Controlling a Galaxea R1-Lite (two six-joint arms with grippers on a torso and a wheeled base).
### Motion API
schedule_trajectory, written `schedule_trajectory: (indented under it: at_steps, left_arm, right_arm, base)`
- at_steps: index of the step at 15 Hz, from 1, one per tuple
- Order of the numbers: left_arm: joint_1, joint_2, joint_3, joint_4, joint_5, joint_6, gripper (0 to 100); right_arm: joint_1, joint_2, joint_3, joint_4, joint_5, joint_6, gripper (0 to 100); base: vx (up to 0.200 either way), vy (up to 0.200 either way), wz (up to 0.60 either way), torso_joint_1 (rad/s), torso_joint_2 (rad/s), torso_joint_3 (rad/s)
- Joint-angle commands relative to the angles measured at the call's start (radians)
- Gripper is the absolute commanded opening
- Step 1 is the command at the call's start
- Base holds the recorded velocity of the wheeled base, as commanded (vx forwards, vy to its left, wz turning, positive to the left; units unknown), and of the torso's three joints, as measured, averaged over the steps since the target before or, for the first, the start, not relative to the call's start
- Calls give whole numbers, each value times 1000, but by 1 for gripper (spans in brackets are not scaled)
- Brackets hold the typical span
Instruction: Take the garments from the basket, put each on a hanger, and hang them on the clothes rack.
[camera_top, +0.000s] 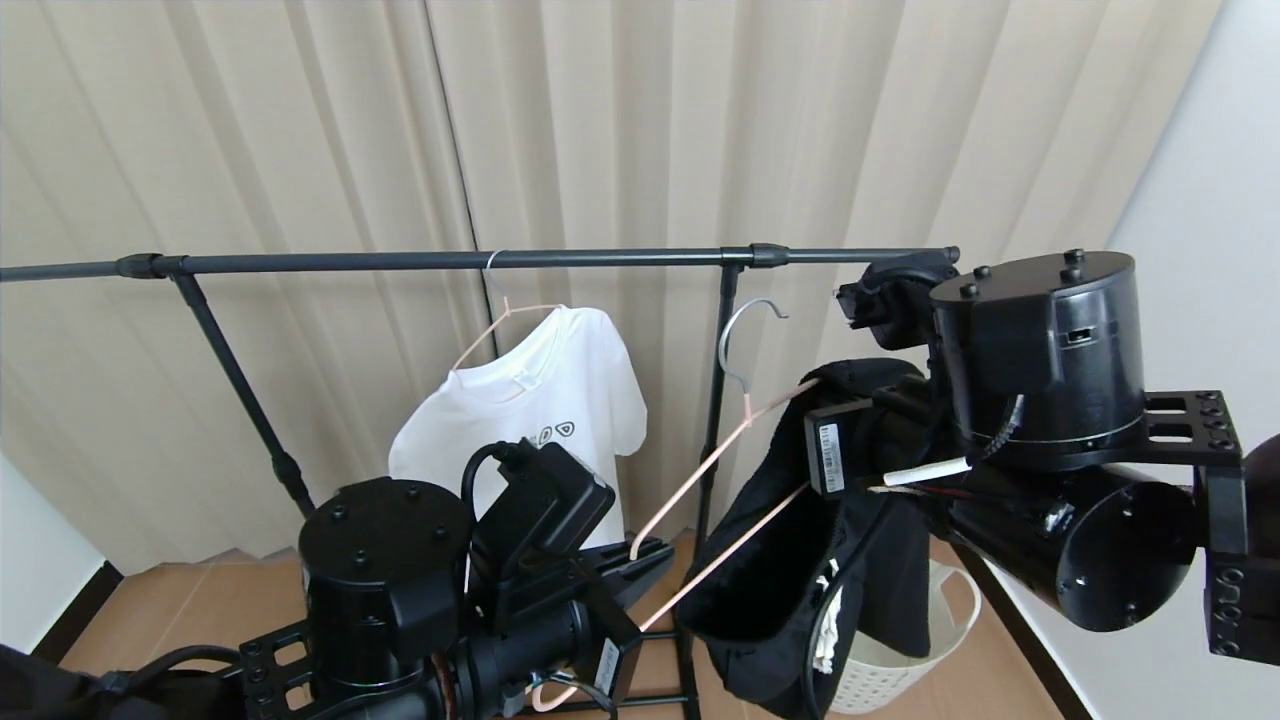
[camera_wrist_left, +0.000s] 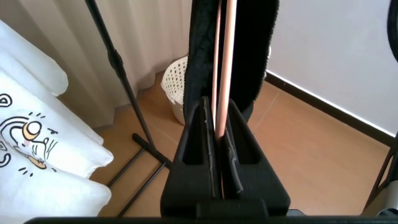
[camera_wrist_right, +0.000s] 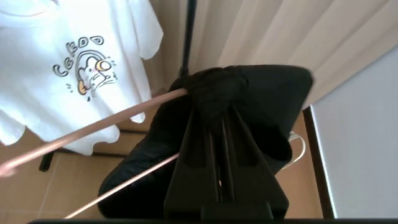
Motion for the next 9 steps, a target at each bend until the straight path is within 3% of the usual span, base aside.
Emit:
schedule_trajectory:
  at_steps: [1,9]
  left_arm:
    - [0,16,6,-12,1,1,0]
    - [6,8,5,-32,5,-1,0]
  right_arm:
    - [39,-24,13,0,2,0,0]
    - [173,-84,65,2,52,-2,0]
  base:
    - [0,0,0,0,0,0]
    - [0,0,0,0,0,0]
